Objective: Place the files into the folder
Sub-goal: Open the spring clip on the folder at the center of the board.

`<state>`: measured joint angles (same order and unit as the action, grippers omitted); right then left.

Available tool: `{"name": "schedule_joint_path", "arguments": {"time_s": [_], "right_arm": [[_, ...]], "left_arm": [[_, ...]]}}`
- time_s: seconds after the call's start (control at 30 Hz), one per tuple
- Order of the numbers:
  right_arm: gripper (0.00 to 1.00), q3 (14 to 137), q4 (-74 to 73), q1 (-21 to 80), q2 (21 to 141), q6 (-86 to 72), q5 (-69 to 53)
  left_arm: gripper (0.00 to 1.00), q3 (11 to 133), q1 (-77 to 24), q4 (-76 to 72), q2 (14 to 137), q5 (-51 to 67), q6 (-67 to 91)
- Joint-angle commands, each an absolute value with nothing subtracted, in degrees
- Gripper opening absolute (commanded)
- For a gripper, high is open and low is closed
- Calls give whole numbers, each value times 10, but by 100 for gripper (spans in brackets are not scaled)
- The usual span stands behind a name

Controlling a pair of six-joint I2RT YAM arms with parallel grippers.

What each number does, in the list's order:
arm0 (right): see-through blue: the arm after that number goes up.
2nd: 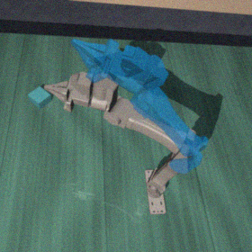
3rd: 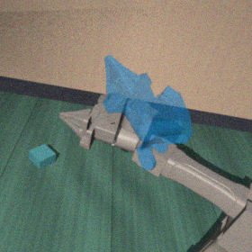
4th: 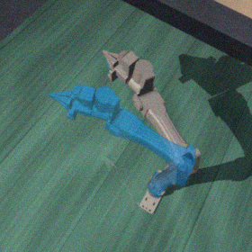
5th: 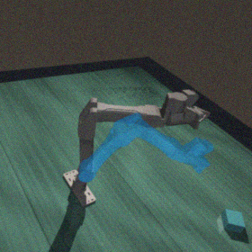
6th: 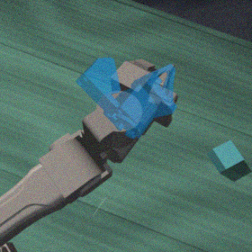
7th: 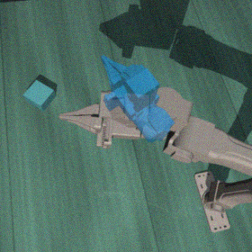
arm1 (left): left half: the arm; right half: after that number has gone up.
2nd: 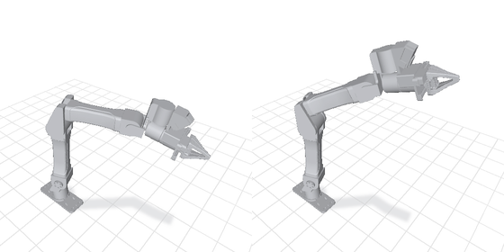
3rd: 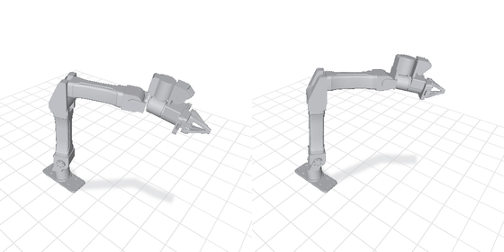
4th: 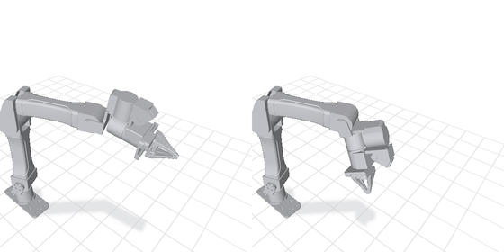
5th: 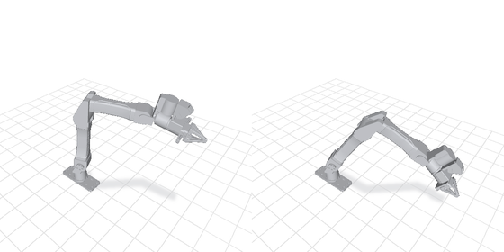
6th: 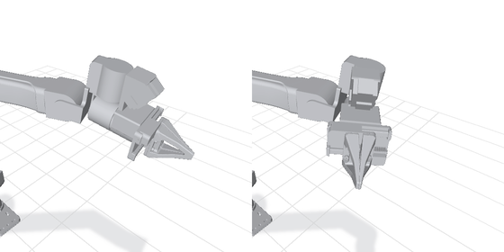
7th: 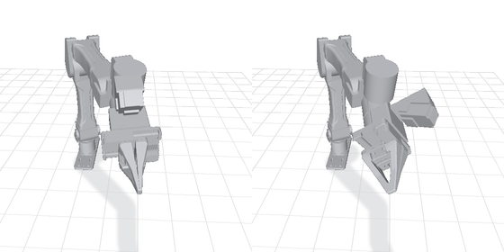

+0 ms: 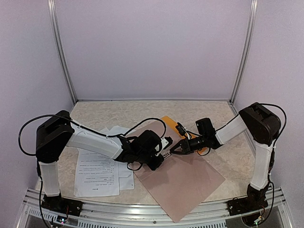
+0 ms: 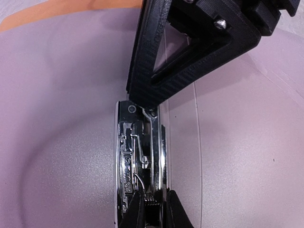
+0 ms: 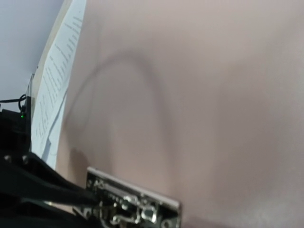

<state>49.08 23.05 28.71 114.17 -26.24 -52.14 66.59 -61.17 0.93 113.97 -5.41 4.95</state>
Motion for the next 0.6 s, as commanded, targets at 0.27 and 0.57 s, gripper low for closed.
{"name": "schedule_joint_path", "arguments": {"time_s": [0.27, 0.57], "right_arm": [[16, 497, 194, 296, 1168, -249, -485], [16, 483, 172, 293, 1160, -227, -486]], "left_arm": [[7, 647, -614, 97, 1175, -46, 60], [6, 646, -615, 98, 1175, -50, 61]]}}
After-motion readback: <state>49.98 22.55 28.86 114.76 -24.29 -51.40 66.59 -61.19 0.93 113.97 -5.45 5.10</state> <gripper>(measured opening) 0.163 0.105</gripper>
